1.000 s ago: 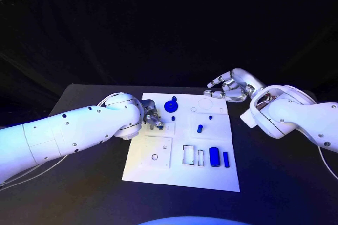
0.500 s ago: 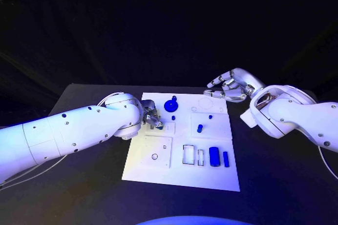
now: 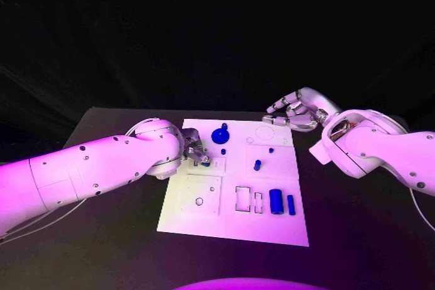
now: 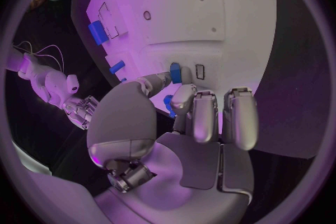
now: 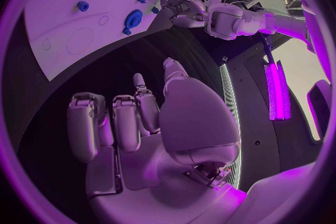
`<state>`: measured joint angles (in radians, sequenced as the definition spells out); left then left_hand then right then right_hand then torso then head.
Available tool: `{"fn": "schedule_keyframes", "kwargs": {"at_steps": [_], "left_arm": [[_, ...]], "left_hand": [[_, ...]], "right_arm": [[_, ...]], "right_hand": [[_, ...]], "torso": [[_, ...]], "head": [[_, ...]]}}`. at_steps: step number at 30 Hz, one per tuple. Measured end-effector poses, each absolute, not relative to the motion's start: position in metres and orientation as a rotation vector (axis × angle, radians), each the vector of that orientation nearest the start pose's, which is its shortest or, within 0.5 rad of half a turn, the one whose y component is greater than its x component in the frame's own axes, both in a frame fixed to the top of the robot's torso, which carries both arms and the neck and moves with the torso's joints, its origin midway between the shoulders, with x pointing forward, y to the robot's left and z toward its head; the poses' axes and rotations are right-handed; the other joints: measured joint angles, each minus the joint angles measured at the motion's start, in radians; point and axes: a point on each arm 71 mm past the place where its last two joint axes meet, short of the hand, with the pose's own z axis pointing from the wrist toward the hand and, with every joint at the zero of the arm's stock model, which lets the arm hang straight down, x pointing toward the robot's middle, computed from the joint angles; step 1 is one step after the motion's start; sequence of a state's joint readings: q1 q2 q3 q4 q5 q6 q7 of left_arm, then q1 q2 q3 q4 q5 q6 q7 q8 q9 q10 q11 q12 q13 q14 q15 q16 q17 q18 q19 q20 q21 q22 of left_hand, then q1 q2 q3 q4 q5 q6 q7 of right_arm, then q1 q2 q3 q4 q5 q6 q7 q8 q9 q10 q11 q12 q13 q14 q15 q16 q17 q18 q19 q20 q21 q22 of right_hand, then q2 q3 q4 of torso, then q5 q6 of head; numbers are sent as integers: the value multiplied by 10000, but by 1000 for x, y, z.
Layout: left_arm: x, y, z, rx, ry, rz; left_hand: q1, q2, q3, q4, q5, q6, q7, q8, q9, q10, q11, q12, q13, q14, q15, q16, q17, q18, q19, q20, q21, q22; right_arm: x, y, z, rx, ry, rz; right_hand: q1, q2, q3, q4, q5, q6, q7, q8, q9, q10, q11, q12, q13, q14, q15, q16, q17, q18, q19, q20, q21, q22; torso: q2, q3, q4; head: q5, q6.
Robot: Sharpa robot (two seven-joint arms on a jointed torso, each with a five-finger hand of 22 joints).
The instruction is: Assemble the parts on the task board
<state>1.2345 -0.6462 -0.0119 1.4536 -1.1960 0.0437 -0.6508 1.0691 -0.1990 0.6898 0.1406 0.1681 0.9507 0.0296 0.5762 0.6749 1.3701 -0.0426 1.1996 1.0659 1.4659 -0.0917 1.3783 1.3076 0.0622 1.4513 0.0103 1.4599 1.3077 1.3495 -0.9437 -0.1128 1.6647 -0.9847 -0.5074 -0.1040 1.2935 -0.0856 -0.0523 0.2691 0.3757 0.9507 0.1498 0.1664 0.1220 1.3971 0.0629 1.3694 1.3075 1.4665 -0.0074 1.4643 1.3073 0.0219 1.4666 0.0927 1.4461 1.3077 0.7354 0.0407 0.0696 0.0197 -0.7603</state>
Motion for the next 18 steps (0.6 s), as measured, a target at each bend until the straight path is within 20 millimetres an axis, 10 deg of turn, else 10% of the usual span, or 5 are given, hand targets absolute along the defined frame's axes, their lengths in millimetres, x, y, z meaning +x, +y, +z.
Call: {"fn": "schedule_keyframes", "kwargs": {"at_steps": [18], "left_arm": [[500, 146, -200, -1208, 21932, -3247]], "left_hand": [[111, 109, -1358, 610, 33, 230, -52, -96, -60, 1, -1, 109, 60, 0, 1, -39, -1, -1, 15, -15, 0, 2]], "right_arm": [[477, -221, -128, 3072, 15664, 8352]], "right_hand": [[0, 0, 0, 0, -1, 0, 0, 34, 2, 0, 0, 0, -1, 0, 0, 0, 0, 0, 0, 1, 0, -2]], "torso": [[0, 3, -6]], "head": [[-23, -10]]}}
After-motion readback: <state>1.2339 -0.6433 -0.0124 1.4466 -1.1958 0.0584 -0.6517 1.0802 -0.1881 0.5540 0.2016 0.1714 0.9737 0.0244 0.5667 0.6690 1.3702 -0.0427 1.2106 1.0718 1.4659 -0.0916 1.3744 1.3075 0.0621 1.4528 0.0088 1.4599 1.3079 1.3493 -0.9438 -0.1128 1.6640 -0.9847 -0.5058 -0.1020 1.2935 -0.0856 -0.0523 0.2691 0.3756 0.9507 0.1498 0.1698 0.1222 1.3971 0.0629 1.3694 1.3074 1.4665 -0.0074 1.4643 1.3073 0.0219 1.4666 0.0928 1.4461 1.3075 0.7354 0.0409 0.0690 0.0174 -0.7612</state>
